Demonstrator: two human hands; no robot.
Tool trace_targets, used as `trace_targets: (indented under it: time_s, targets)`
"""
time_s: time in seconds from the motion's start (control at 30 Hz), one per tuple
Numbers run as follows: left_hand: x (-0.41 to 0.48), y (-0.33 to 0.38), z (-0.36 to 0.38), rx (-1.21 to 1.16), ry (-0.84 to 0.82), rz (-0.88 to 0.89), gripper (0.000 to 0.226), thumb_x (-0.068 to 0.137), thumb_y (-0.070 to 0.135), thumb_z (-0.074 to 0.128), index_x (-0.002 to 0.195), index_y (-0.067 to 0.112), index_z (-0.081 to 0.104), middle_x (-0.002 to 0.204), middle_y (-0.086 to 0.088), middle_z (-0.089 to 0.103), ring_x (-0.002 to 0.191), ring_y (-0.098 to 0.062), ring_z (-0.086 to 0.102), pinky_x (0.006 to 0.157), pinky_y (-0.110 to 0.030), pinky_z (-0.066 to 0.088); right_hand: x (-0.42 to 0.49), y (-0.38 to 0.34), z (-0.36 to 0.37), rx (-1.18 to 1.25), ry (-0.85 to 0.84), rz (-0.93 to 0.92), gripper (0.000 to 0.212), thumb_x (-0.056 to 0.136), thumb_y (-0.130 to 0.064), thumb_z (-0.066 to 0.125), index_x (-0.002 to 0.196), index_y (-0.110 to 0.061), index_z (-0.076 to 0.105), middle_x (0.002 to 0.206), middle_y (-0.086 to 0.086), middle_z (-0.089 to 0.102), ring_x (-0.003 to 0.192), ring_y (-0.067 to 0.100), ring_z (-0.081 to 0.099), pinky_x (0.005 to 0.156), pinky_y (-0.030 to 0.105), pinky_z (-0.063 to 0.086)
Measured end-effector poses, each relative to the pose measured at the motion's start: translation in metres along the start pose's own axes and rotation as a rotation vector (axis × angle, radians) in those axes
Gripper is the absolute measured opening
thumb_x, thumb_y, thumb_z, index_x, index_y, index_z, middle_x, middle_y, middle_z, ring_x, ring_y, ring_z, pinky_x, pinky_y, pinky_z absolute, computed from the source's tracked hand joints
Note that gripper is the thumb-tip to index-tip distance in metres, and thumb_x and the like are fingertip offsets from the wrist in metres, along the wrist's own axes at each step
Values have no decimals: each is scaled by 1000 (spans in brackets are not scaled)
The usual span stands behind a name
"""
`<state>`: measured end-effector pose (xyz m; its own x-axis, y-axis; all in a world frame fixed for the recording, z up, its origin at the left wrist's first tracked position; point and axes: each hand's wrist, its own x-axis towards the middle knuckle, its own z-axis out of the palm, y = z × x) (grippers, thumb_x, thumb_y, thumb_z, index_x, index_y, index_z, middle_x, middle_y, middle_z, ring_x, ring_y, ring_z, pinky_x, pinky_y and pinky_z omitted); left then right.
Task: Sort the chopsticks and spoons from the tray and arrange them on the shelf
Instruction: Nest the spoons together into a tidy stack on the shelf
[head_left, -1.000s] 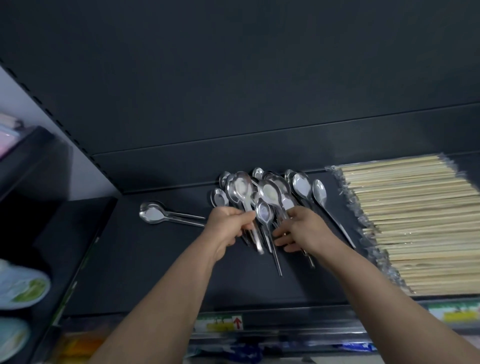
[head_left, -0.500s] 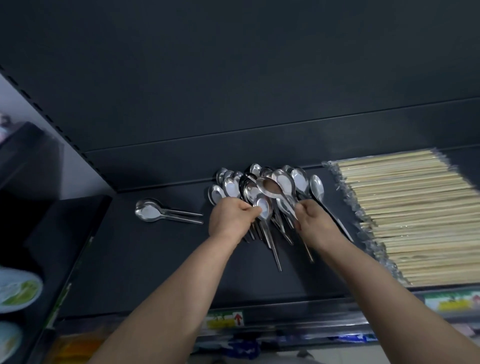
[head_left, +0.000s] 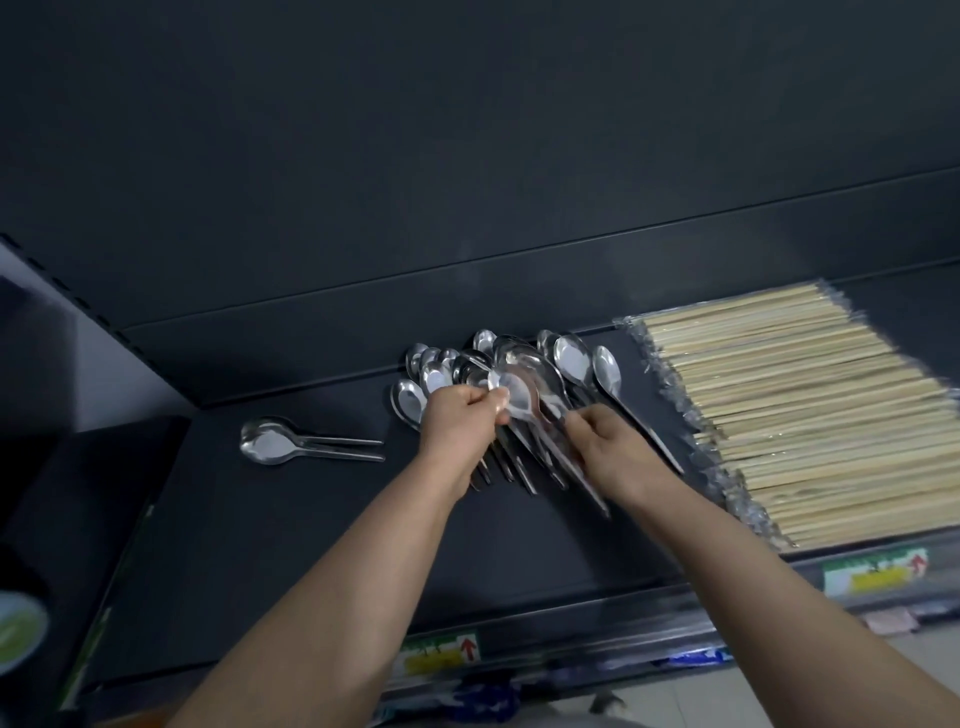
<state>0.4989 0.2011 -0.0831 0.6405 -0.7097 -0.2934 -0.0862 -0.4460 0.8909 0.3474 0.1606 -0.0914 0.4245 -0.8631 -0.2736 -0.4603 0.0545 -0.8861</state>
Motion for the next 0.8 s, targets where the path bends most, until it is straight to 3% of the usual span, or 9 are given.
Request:
trace_targets:
  time_s: [0.07,0.2,0.3,0.37,0.43,0.53,0.63,0.8]
  targets:
    - [0,2,-3,-36,38,10,26,92,24,61,68,17,62,71,3,67,62,-11,51,59,-25,39,-2,-4,9,30,-88,-17,22,98,-41,46,97,-20,52,72,-4,63,65,10,53,60,25,38]
    - [3,-7,-18,-67,104,27,20,89,27,66,72,18,61,71,3,67,62,-13,56,57,-25,41,0,-10,23,4,-150,-93,11,98,-32,49,97,-21,51,72,-5,59,64,7,52,62,23,38]
    - [1,-15,-42,-82,204,33,25,83,31,74,92,18,55,89,-3,68,71,-15,63,52,-25,47,2,-16,37,-46,-197,-133,11,99,-33,46,100,-23,52,73,-7,56,69,11,53,70,30,43]
    - [-1,-20,-62,-143,176,6,25,88,25,70,102,18,50,92,-5,68,69,-11,62,49,-23,49,1,-22,49,-98,-237,-167,14,99,-34,45,102,-22,51,74,-8,55,75,15,53,77,36,45]
    - [-5,-25,-80,-146,103,12,5,95,16,60,99,17,58,95,-6,69,71,-9,61,51,-21,51,1,-30,63,-228,-267,-210,14,100,-34,44,101,-21,48,80,-5,57,80,18,54,82,37,45]
    - [-8,-34,-101,-100,90,59,16,97,9,53,100,12,68,102,-7,71,77,-8,61,58,-19,52,0,-44,84,-533,-326,-268,18,99,-38,40,99,-21,45,91,1,60,90,23,59,82,37,47]
    - [-11,-41,-123,-97,166,84,16,95,8,55,89,19,66,92,-6,70,73,-8,61,63,-23,55,-4,-55,107,-723,-362,-290,22,99,-36,40,107,-17,48,103,7,64,101,29,59,81,36,45]
    - [-12,-62,-167,-41,350,25,22,91,5,51,76,18,61,81,-5,66,67,-9,61,54,-18,53,-7,-71,140,-823,-206,-426,26,98,-30,44,121,-25,54,115,4,63,108,28,58,82,35,46]
